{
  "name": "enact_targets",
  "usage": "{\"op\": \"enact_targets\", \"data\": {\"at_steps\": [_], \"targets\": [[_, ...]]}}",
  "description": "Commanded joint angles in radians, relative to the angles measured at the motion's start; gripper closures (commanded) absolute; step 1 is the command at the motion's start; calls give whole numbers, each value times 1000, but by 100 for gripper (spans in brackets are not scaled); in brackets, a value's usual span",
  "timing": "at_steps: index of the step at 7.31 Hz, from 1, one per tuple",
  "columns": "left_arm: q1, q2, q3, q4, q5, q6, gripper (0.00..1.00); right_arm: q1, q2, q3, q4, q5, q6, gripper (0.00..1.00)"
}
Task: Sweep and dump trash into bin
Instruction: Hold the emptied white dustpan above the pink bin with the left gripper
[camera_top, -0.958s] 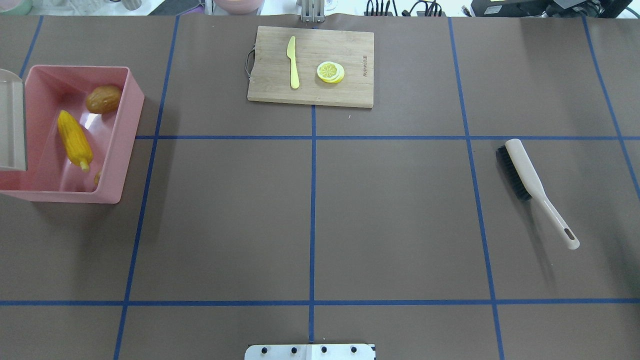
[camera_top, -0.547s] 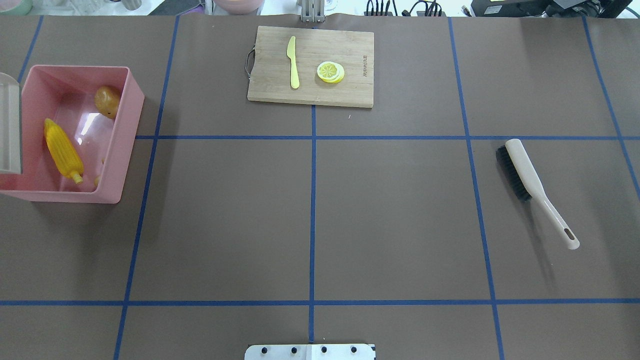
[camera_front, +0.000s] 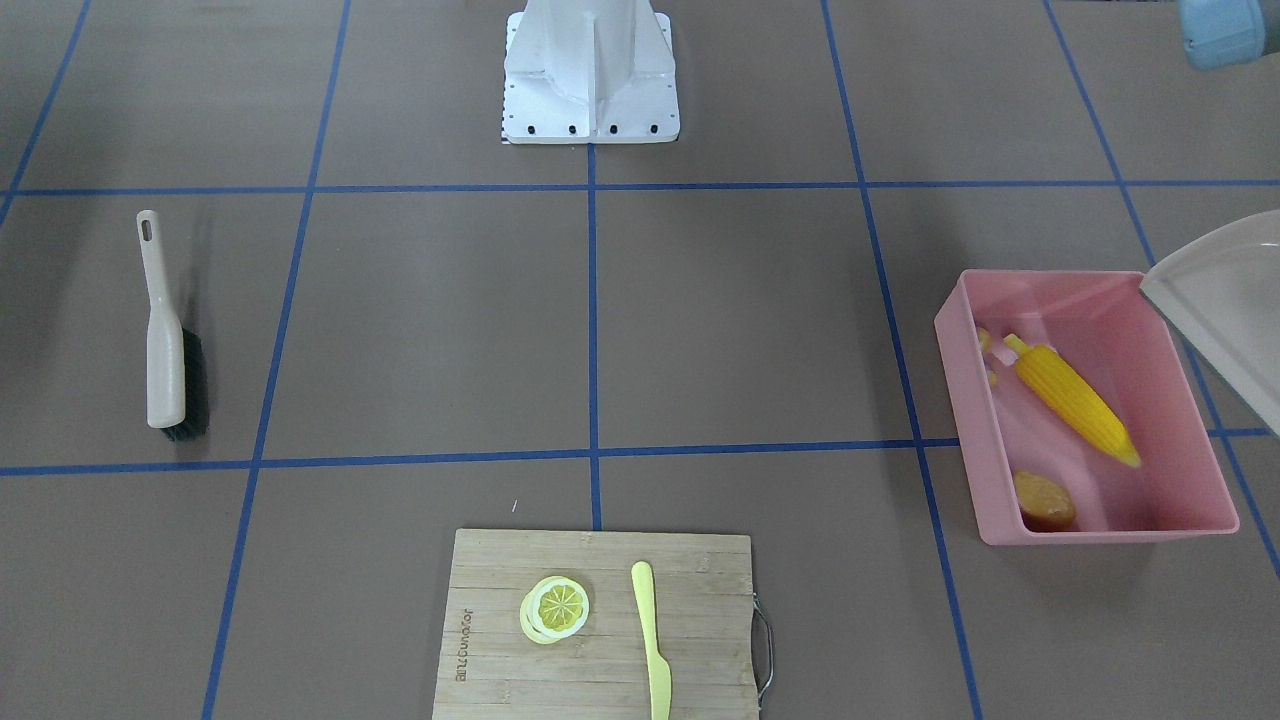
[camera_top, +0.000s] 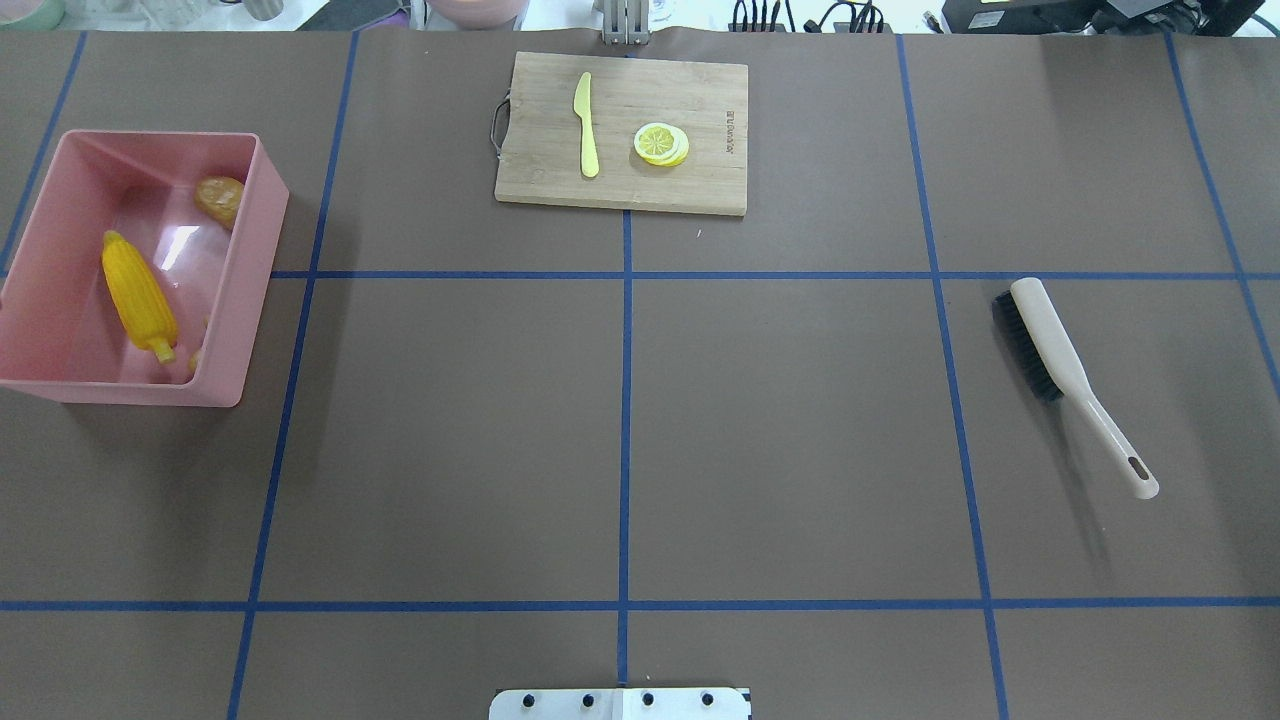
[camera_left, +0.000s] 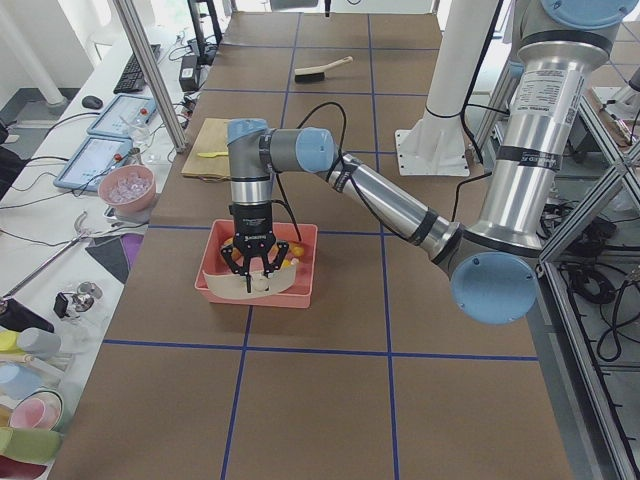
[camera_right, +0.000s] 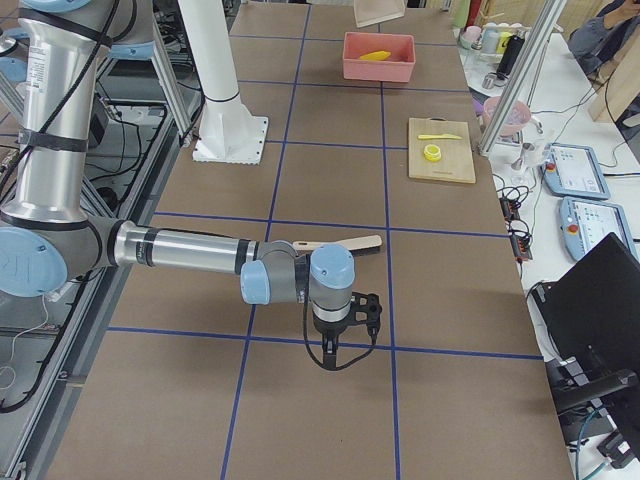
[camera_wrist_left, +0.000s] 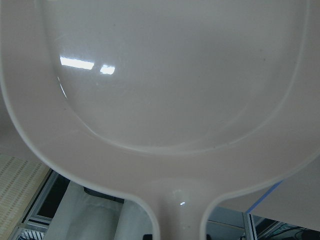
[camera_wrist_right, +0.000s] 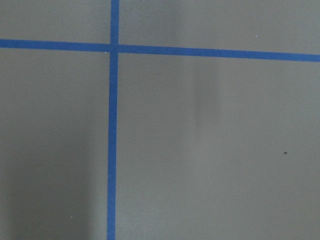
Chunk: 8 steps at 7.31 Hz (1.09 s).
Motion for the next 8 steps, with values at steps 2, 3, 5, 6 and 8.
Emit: {"op": "enact_targets", "data": {"at_steps": [2,3,5,6,8], "targets": [[-105,3,-20,-129,-7,-138,100,0,6,15,11,-14,1,0],[-107,0,-21,-134,-11,-221,100,0,41,11,-1,-2,10,0],[-134,-3,-21,-169,-216,-378,100,0,71,3,-66,41,15,0],[-133,-9,-8,-189,-334,-410,100,0,97,4,-94,49,13,0],[-92,-27,0,-293,-454,-436,100,-2,197,18,-261,61,-2,0]]}}
